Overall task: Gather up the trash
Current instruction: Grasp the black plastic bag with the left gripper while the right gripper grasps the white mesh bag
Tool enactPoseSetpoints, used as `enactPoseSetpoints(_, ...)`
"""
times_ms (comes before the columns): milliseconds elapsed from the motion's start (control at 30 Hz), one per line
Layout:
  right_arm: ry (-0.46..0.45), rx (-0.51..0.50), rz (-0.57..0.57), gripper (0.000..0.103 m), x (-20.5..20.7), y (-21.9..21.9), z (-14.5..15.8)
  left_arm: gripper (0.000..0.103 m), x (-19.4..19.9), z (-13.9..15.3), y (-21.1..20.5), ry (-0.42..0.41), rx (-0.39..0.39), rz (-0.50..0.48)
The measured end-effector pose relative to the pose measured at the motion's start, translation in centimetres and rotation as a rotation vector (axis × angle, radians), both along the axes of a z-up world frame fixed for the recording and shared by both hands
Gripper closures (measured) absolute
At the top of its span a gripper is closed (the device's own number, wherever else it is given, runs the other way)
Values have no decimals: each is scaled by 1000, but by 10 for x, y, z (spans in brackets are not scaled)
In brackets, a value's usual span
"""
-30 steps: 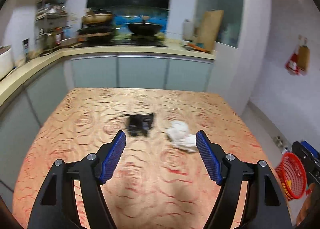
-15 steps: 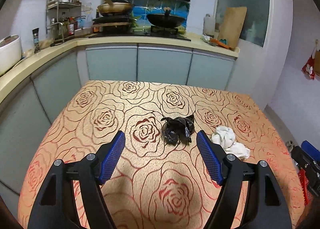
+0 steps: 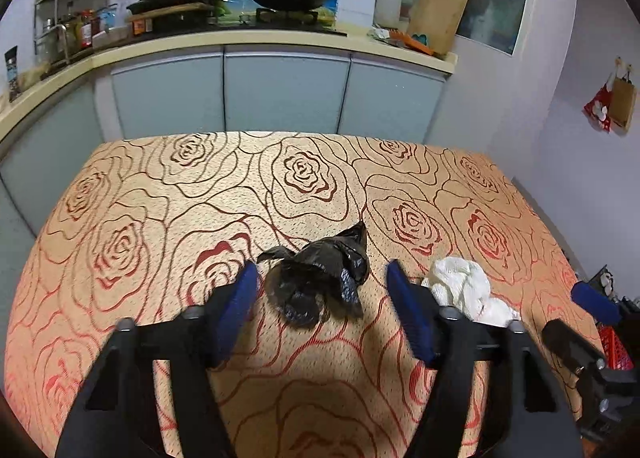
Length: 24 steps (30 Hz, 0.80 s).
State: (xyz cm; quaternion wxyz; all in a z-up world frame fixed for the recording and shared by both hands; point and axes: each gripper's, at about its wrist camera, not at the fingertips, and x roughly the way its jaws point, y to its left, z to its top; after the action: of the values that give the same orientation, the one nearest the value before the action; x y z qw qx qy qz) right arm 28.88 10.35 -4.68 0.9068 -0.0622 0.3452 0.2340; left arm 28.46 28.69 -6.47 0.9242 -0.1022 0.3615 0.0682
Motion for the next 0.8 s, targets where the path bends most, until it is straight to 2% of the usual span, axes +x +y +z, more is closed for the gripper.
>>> enactPoseSetpoints(167,18,-14,35,36,7,12,-8,87,7,-10,5,30,-13,11)
enactPoseSetpoints(233,32,-18,60,36,9,19,-12,91,5,-11,7,23,-18,12)
enactPoseSetpoints(267,39,-19,67,36,11,22,-12,97,5,-10,7,21,-15,14)
enactPoseSetpoints(567,97,-80,110,36,26,51,-28,101,-4,0,14,-28,2,38)
enactPoseSetpoints(700,124,-90,118,54,29,55,-34,101,-4,1,14,-34,8,39)
enactPoseSetpoints(800,126,-84,120,64,29,53,-34,101,-4,2,13,-36,17,41)
